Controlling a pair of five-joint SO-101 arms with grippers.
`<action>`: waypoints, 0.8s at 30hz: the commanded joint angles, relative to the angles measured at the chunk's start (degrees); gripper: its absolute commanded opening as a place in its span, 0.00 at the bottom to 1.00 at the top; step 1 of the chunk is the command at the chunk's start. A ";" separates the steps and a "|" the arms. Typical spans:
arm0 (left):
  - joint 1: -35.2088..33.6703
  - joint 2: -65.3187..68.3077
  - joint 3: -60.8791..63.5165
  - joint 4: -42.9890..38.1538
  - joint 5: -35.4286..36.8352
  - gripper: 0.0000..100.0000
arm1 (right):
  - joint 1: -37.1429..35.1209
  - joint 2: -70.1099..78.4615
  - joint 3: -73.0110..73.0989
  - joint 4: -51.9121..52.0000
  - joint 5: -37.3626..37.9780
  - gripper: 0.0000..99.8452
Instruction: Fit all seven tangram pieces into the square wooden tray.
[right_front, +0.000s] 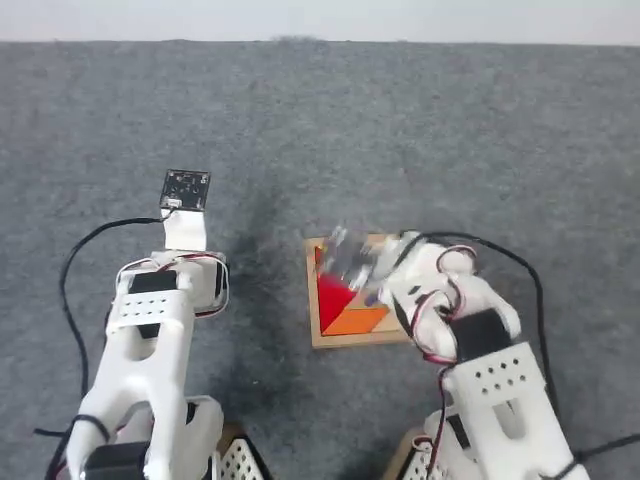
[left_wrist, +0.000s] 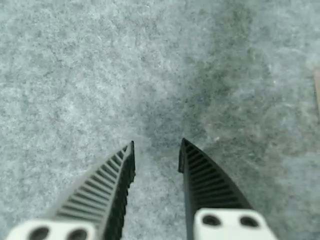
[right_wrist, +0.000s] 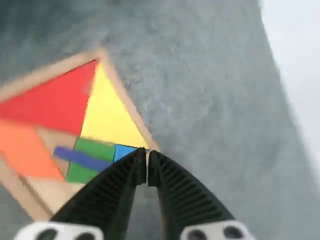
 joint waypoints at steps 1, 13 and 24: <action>0.44 0.09 -0.40 -1.41 -0.44 0.14 | 2.07 7.08 -2.37 -5.05 -10.20 0.01; 0.44 0.09 -0.40 -1.41 -0.44 0.14 | 0.57 33.63 -14.42 -9.45 -14.15 0.01; 0.44 0.09 -0.40 -1.41 -0.44 0.14 | 1.89 35.91 -8.88 -9.27 -13.71 0.01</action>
